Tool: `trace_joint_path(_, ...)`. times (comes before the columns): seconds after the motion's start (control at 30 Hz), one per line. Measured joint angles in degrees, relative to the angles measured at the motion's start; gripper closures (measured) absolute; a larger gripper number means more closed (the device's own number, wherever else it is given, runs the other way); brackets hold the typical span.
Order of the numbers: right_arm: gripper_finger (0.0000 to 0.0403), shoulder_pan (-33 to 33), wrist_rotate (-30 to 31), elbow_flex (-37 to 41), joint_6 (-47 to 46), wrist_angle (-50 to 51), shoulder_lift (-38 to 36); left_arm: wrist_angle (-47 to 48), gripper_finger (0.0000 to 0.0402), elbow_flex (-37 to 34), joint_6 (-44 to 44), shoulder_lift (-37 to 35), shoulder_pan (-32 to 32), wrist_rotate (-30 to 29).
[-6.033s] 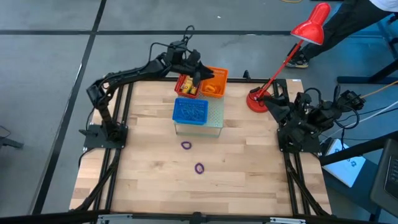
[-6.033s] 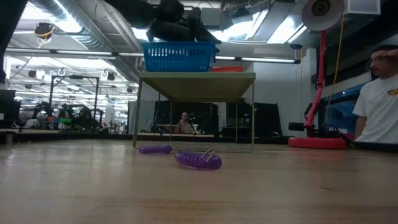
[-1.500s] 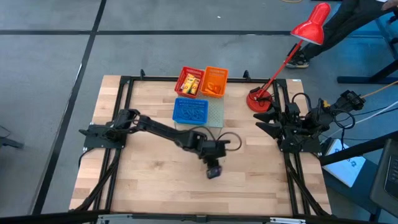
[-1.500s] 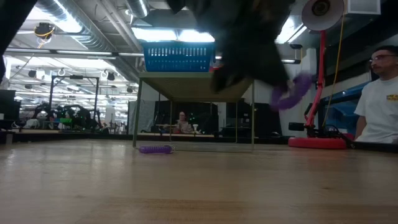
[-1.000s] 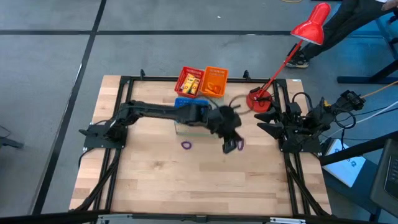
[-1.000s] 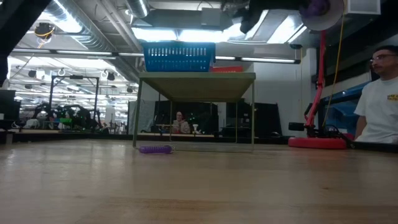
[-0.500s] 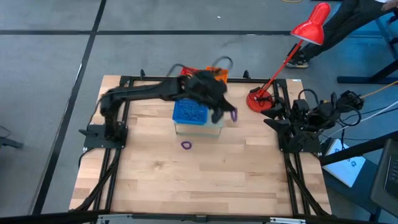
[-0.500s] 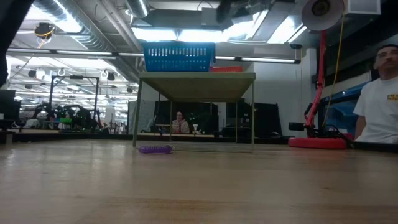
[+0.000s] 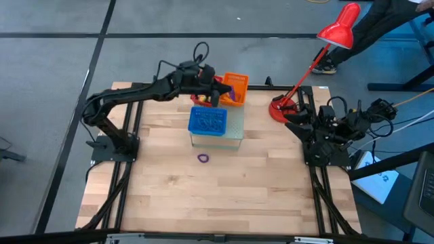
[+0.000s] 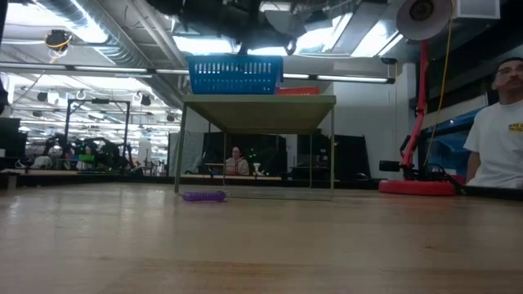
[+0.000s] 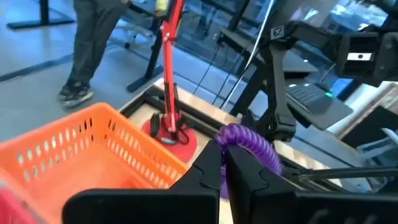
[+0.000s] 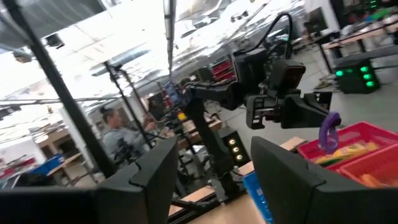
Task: Pick & Place Office Desk Supplies
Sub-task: Put the violet spring keychain into the orange basket on the shelf
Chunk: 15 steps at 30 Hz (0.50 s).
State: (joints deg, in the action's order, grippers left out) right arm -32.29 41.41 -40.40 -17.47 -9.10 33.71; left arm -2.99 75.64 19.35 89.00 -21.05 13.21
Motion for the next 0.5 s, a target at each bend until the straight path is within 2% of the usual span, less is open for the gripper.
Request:
trace_joint_path(0.2,0.0197,0.0,3.6,0.0,0.0,-0.2,0.0,-7.3,0.0398,0.1,-0.1,3.2,-5.9,5.8)
trace_joint_path(0.37,0.0197,0.0,5.7,0.0,0.0,-0.2,0.0,-7.5,0.0398,0.1,0.9,6.8,-9.3,8.9)
trace_joint_path(0.5,0.0197,0.0,6.0,0.0,0.0,-0.2,0.0,-7.1,0.0396,0.5,0.6,9.1,-9.7,9.1)
